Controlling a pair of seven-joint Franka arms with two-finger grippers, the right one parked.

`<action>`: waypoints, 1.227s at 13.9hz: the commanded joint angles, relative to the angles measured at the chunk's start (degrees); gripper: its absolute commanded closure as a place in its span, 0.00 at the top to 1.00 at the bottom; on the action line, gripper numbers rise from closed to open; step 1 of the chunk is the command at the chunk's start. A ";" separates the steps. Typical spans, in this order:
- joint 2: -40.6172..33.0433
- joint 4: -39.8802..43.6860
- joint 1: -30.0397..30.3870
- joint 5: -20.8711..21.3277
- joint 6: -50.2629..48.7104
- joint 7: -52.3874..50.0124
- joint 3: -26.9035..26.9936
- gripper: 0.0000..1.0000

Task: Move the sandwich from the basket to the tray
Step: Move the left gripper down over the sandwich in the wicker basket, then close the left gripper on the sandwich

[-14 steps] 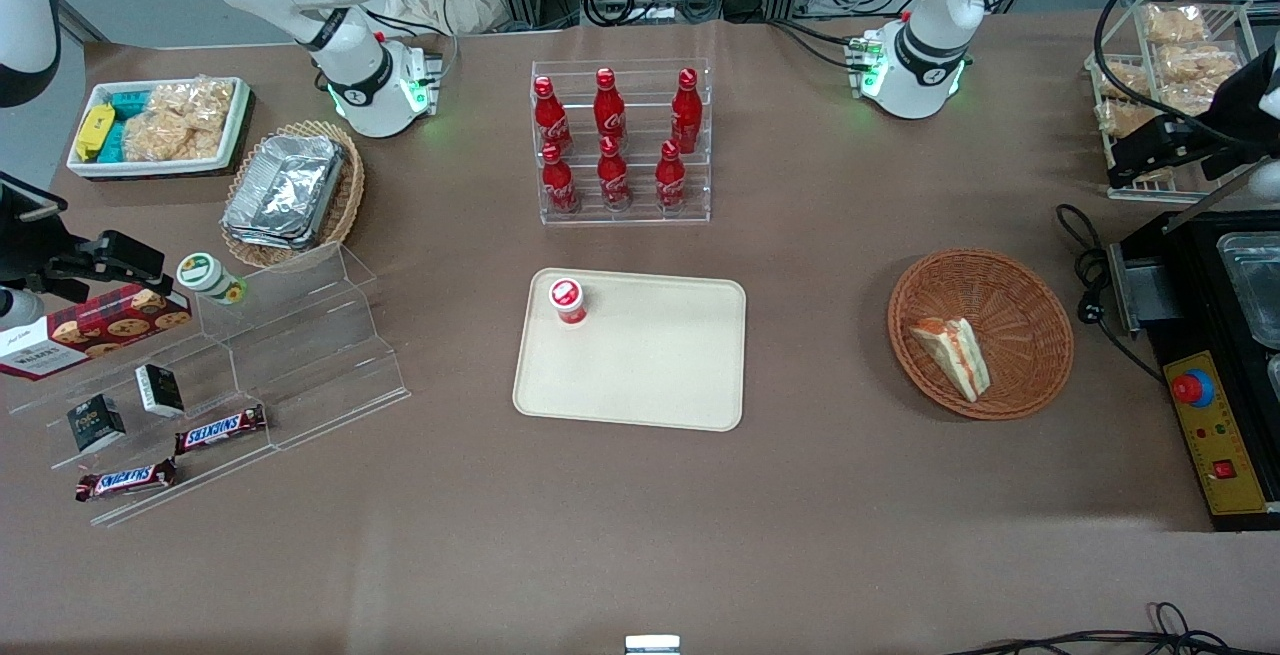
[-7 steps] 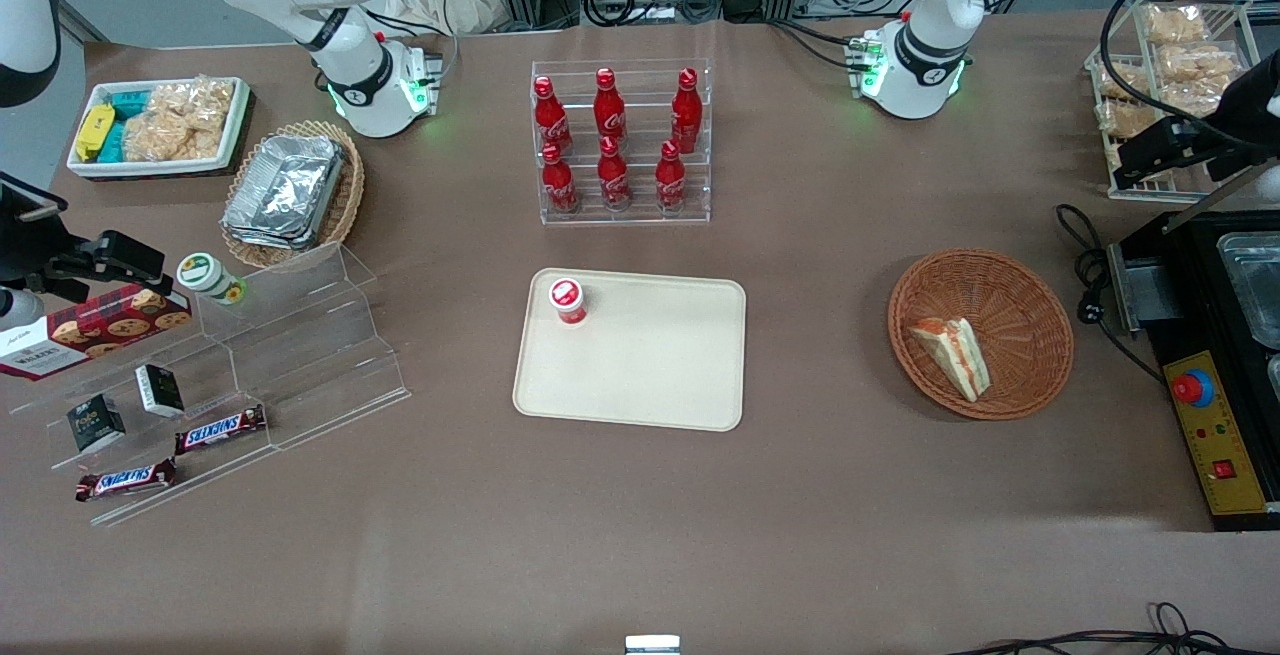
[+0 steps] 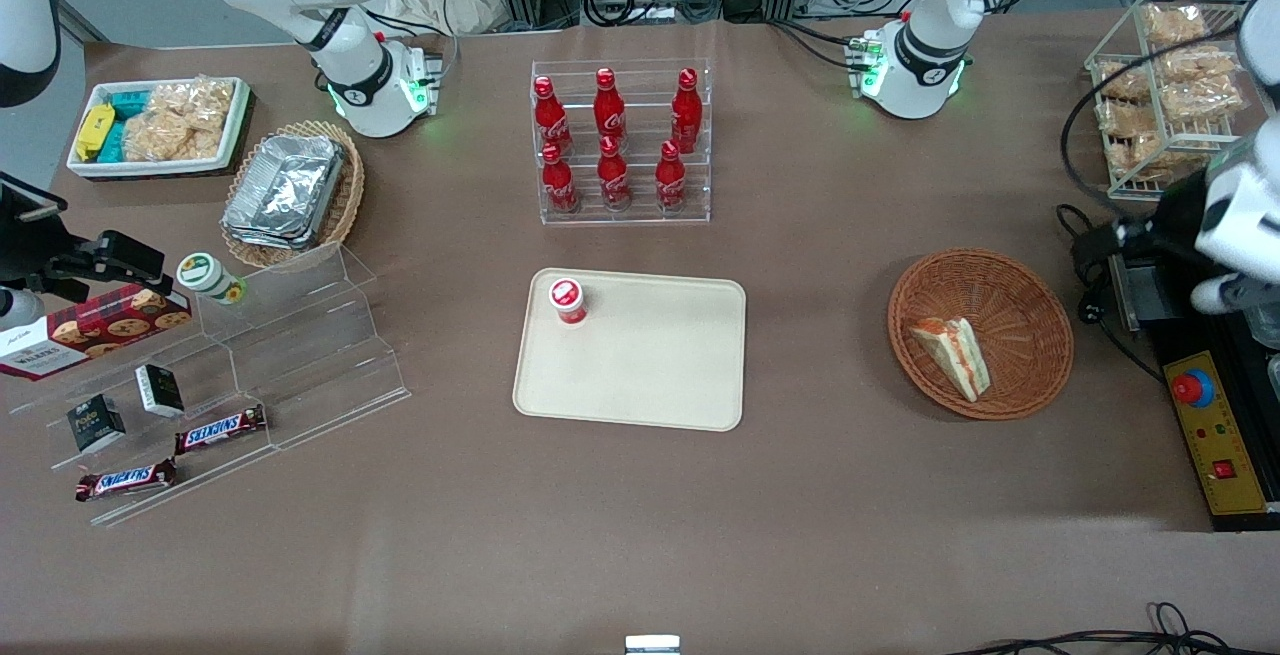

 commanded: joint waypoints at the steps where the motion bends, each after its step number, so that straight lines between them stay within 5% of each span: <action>1: 6.23 -0.53 -2.63 -0.04 5.24 -11.78 -0.18 1.00; 5: 11.61 -8.59 -5.55 4.00 18.49 -22.37 -0.18 1.00; 9: 12.57 -22.04 -5.99 4.27 36.43 -23.08 -0.09 1.00; 13: 13.28 -27.61 -5.90 6.99 42.62 -23.17 0.08 1.00; 14: 13.72 -27.52 -5.90 6.99 42.62 -23.17 0.08 0.94; 17: 13.55 -26.91 -5.90 6.99 42.53 -24.57 0.08 0.41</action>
